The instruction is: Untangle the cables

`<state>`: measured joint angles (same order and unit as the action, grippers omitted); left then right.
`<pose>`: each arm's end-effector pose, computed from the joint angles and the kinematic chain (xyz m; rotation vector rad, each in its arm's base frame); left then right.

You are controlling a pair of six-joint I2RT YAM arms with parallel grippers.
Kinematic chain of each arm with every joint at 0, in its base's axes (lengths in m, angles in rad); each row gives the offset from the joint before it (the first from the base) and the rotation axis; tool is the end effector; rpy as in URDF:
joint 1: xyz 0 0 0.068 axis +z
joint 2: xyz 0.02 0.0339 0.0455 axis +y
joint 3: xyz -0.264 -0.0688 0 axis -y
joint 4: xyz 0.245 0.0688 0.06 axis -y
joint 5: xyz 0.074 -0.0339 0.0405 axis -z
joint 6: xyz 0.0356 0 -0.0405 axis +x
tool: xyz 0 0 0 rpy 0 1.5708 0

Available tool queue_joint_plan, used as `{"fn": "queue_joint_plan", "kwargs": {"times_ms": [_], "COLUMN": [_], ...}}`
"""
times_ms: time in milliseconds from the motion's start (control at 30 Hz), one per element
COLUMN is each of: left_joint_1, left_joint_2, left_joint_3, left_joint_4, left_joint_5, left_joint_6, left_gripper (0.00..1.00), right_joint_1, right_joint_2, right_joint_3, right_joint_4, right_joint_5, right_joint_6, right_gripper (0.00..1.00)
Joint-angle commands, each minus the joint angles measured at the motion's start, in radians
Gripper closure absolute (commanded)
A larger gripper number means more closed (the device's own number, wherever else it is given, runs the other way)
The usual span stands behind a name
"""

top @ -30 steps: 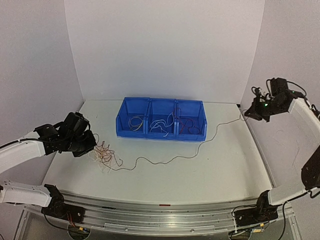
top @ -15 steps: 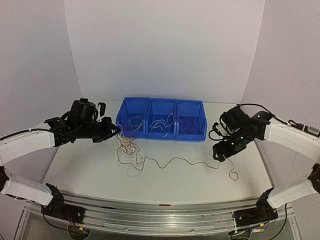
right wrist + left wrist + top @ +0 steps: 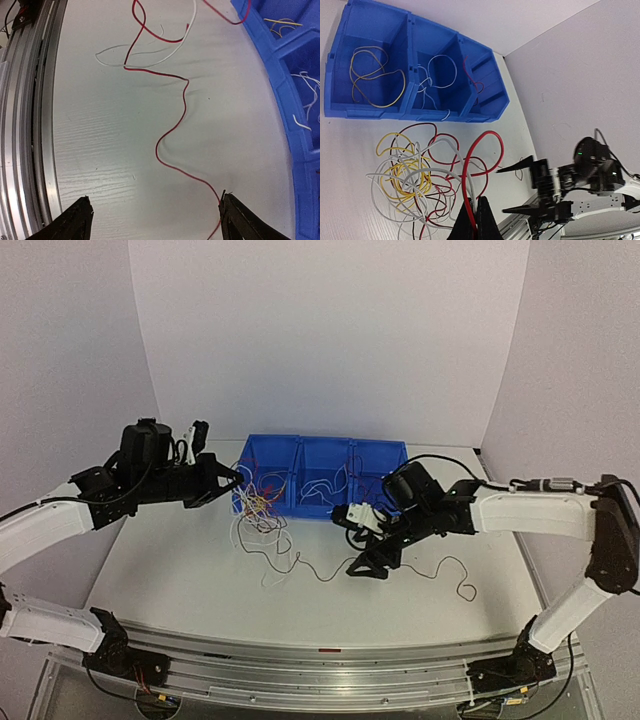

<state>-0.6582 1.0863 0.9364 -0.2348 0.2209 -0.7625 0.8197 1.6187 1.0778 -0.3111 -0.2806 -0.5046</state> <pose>0.1922 -0.1585 0.3290 0.0478 2.1285 -1.1116 0.2281 0.2588 0.2210 -1.5971 1.8388 0.4826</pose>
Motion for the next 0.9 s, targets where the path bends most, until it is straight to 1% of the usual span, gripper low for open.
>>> {"fn": "queue_joint_plan", "kwargs": {"times_ms": [0, 133, 267, 367, 500, 700, 800, 867], "left_joint_1": [0.000, 0.000, 0.000, 0.000, 0.000, 0.000, 0.000, 0.000], "left_joint_2": [-0.068, -0.089, -0.096, -0.095, -0.101, -0.126, -0.140, -0.146], "left_joint_3": [0.057, 0.068, 0.088, 0.098, 0.106, 0.100, 0.092, 0.090], "left_joint_4": [0.020, 0.009, -0.005, -0.010, -0.021, -0.041, -0.044, -0.048], "left_joint_5": [0.049, 0.053, 0.054, 0.057, 0.058, 0.055, 0.052, 0.054], "left_joint_6": [0.014, 0.012, 0.016, 0.018, 0.021, 0.015, 0.012, 0.010], "left_gripper": [1.00, 1.00, 1.00, 1.00, 1.00, 1.00, 1.00, 1.00], "right_joint_1": [0.005, 0.012, 0.047, 0.077, 0.083, 0.083, 0.083, 0.083], "right_joint_2": [0.173, 0.285, 0.365, 0.408, 0.453, 0.491, 0.503, 0.511], "right_joint_3": [0.141, 0.212, 0.262, 0.277, 0.294, 0.298, 0.289, 0.284], "right_joint_4": [0.132, 0.201, 0.224, 0.251, 0.303, 0.429, 0.494, 0.552], "right_joint_5": [-0.190, -0.260, -0.282, -0.252, -0.223, -0.114, -0.109, -0.114], "right_joint_6": [-0.091, -0.046, -0.050, -0.079, -0.077, -0.086, -0.057, -0.007], "right_gripper": [0.16, 0.17, 0.18, 0.18, 0.19, 0.20, 0.21, 0.22]}}
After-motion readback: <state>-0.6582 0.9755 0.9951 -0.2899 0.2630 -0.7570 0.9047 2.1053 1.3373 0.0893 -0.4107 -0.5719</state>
